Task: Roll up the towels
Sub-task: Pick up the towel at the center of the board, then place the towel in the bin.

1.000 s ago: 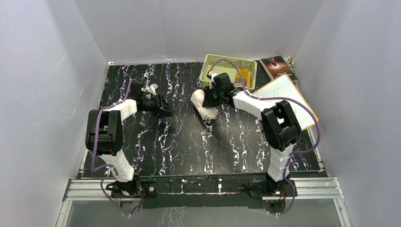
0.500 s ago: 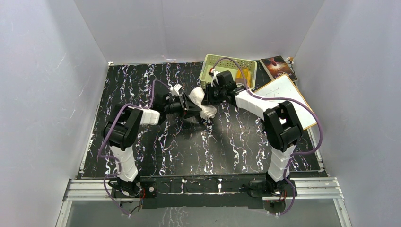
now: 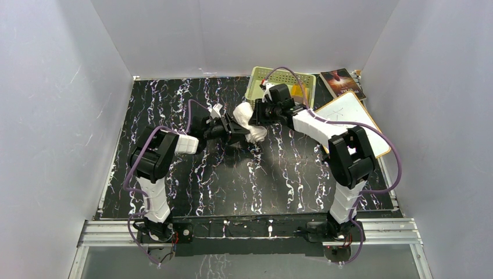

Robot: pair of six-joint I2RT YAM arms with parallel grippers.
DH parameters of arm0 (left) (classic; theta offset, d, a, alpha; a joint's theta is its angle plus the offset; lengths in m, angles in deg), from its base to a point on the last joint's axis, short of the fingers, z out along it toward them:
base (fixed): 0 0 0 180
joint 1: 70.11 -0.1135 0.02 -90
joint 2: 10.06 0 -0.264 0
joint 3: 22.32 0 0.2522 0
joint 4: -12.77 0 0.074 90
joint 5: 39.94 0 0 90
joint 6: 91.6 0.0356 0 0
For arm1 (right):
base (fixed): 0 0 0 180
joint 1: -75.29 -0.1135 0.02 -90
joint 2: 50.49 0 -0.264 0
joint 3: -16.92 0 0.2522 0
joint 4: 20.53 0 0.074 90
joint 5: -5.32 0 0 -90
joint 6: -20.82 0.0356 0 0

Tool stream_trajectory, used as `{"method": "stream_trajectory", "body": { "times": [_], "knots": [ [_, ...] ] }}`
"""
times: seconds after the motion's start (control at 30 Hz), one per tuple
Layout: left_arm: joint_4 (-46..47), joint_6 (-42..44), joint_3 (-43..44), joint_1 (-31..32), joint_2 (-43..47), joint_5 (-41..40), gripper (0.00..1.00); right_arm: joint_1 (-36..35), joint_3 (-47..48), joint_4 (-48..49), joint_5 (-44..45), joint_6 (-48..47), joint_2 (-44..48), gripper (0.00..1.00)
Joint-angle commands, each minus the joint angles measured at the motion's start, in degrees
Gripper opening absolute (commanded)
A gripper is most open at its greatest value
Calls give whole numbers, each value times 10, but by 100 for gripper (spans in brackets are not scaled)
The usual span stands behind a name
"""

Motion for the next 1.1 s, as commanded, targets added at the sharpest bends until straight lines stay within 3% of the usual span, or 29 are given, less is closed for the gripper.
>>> {"method": "stream_trajectory", "body": {
  "times": [0.0, 0.37, 0.6, 1.07],
  "knots": [
    [13, 8, -3, -4, 34, -10, 45, 24, 53, 3, 3, -13, 46, 16],
    [-227, 152, 40, -61, 143, 44, 47, 104, 307, -126, 62, -70, -26, 16],
    [-319, 214, 24, -91, 184, 77, 49, 132, 527, -256, 173, -126, -149, 17],
    [-436, 294, 26, -106, 191, 90, 50, 138, 604, -299, 264, -77, -283, 15]
  ]
}}
